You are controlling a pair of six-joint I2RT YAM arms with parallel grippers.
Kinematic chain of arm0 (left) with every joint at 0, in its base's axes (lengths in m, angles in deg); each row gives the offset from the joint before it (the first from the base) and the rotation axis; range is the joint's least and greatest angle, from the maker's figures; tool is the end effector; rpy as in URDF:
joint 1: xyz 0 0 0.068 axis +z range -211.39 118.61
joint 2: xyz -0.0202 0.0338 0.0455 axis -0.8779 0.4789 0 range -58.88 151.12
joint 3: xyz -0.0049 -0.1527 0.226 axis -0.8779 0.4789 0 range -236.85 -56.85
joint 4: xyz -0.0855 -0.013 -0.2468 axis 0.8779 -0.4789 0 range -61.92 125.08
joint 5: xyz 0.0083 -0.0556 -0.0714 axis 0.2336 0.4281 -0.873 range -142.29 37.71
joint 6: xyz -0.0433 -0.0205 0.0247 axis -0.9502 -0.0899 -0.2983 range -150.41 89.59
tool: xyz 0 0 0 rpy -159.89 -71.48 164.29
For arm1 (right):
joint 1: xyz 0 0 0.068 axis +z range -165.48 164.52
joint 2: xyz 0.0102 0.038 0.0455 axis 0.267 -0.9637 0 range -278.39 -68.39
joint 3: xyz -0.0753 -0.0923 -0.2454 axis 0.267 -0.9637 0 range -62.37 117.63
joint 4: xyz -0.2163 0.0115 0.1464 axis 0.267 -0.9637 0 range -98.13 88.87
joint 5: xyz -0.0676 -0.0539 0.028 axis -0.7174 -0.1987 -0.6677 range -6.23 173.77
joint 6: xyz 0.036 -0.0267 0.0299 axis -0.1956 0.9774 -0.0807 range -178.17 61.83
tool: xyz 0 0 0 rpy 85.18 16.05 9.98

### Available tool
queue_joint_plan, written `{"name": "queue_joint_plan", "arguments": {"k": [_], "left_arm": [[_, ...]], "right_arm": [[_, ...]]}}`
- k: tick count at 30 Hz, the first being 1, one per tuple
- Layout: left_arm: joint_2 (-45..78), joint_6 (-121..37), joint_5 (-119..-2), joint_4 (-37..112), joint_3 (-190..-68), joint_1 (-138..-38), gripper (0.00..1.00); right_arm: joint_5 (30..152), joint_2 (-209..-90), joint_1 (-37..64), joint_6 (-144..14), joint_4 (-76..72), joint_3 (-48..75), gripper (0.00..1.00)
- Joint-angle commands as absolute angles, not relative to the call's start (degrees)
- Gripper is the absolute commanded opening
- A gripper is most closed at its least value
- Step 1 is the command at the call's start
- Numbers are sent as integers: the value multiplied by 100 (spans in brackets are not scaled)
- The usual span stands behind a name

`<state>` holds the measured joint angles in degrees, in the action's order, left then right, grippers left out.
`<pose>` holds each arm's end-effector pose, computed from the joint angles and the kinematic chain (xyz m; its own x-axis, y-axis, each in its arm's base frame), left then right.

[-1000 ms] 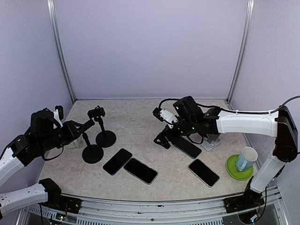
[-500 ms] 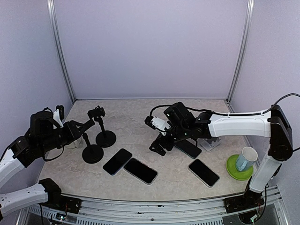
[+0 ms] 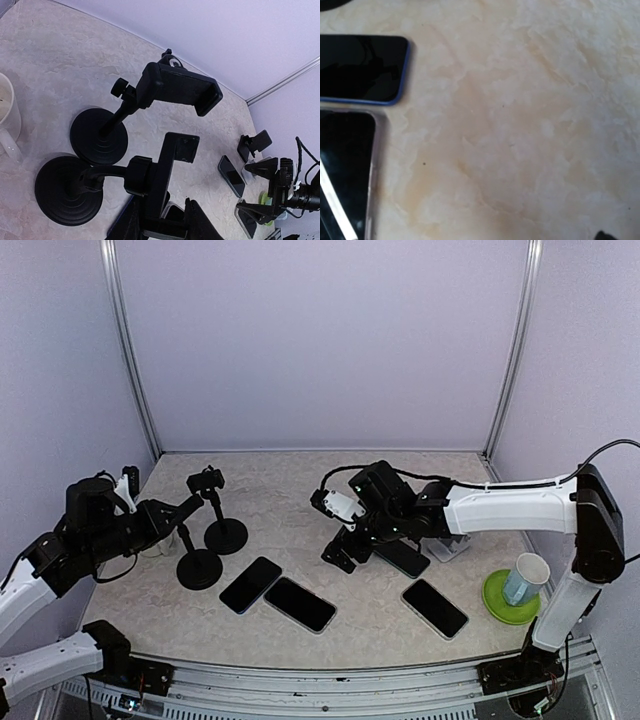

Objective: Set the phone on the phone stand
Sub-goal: Pick up the phone stand from the corner of the board.

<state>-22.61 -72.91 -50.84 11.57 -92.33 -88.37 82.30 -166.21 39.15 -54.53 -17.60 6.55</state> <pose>0.1367 -0.0685 0.2812 -0.5630 -0.4712 -0.6790 0.0715 0.7907 -0.6080 0.2185 0.3063 0.2312 -0.3600 -0.6168 -0.7000 -0.8293 0.5553 -0.0628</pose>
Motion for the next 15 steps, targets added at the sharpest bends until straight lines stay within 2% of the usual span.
{"name": "queue_joint_plan", "arguments": {"k": [1,8,15], "left_arm": [[-2404,-7347,-5063,1110,-9200,-8787,23],[-2556,-7325,-5058,1093,-9225,-8784,12],[-2616,-7144,-5296,1149,-9341,-8789,6]], "right_arm": [[8075,-16517,3976,-5406,-1657,532,100],[8024,-16525,3971,-5387,-1625,533,100],[7864,-16406,3976,-5387,-1613,467,100]]}}
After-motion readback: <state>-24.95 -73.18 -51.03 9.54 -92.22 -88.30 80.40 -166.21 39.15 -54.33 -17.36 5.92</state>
